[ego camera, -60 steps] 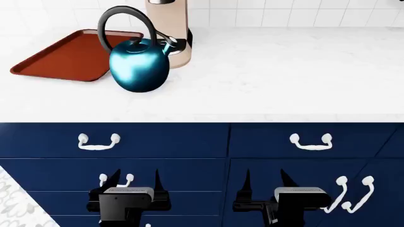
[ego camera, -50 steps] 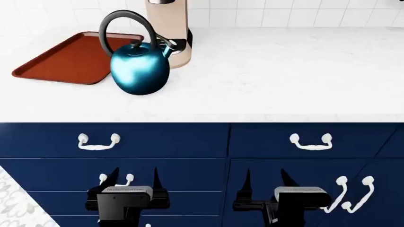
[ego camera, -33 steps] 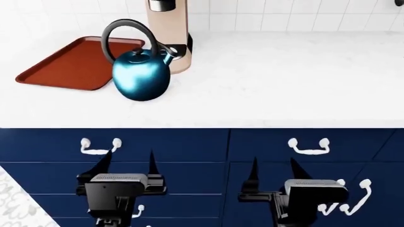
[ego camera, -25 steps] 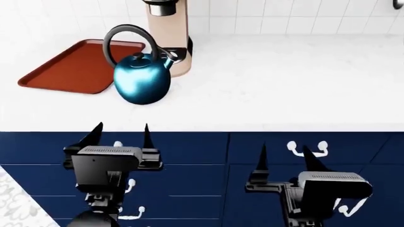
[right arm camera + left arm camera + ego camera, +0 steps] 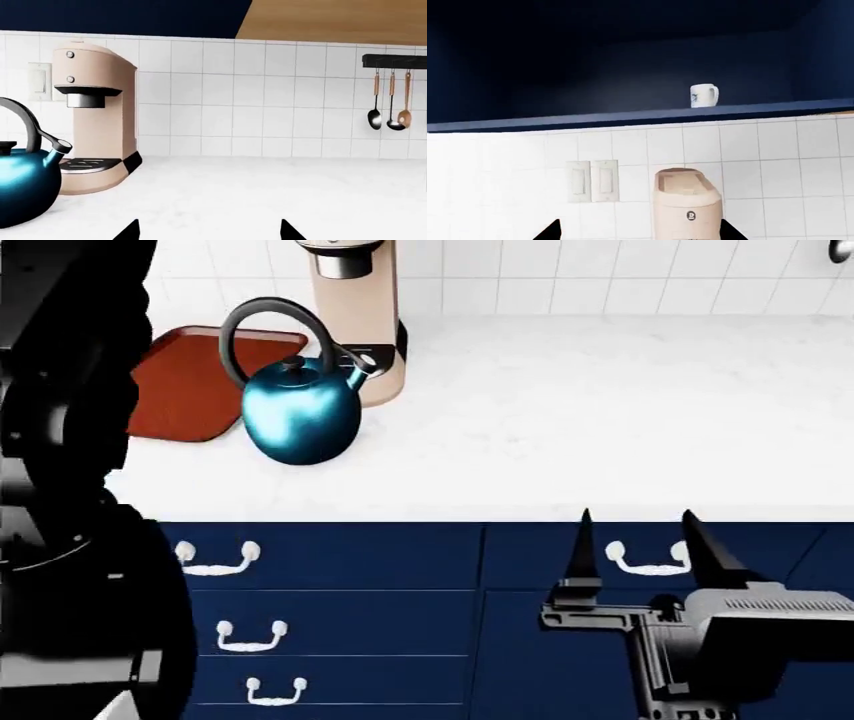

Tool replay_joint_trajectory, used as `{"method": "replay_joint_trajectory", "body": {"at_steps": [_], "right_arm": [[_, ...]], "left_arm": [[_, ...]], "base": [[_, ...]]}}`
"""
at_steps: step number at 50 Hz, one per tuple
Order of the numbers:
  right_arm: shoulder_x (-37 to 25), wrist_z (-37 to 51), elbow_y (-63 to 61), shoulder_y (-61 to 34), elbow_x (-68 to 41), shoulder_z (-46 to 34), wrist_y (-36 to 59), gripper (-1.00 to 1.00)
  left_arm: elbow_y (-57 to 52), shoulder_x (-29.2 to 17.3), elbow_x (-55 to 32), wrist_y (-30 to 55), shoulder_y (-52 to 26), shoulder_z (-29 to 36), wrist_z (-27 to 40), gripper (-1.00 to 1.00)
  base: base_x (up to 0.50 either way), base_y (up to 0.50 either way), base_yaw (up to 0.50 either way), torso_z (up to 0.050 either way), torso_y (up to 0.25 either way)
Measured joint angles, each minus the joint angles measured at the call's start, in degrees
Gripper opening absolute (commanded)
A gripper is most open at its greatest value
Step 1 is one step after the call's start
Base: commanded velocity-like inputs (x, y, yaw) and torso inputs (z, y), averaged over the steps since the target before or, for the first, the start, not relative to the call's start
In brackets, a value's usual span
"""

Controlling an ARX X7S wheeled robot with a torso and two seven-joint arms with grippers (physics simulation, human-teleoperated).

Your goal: Pick the kettle from the counter and place it on the tray. Then pick the mug from the cabinet and place it on the tray. Then close the cabinet doors.

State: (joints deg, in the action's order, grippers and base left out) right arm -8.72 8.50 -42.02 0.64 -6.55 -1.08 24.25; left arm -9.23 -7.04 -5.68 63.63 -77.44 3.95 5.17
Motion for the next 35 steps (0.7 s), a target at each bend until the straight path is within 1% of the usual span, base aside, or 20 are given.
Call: {"method": "replay_joint_trajectory", "body": {"at_steps": [6,12,17,21,25,35], "right_arm": [[-0.5,0.4,-2.1,-0.4,-0.7,0.4,1.8,1.00],[-1.0,0.8,-3.6,-0.6,-1.3,0.7,3.0,1.00],[-1.3,1.0,-4.4,-0.5,-1.7,1.0,3.3,1.00],[-1.6,1.2,-4.9,-0.4,-2.1,1.2,3.4,1.00],[-1.7,1.3,-5.4,-0.3,-2.6,1.5,3.5,1.00],[-1.9,1.6,-6.1,-0.2,-4.4,2.4,3.8,1.00]], "left_arm": [[15.4,1.6,0.5,-0.5,-16.4,1.5,0.3,1.00],[35.2,3.6,0.6,-5.4,-32.4,2.5,0.7,1.00],[47.5,4.9,1.1,-8.3,-42.3,2.4,1.2,1.00],[52.7,5.6,1.6,-8.8,-47.4,2.4,1.7,1.00],[55.7,6.0,1.6,-8.6,-50.8,2.7,2.2,1.00],[59.1,6.6,0.8,-7.7,-55.1,4.1,2.9,1.00]], "base": [[0.00,0.00,0.00,0.050,0.006],[0.00,0.00,0.00,0.050,0.008],[0.00,0.00,0.00,0.050,0.006],[0.00,0.00,0.00,0.050,0.007],[0.00,-0.08,0.00,0.050,0.006],[0.00,-0.50,0.00,0.050,0.006]]}}
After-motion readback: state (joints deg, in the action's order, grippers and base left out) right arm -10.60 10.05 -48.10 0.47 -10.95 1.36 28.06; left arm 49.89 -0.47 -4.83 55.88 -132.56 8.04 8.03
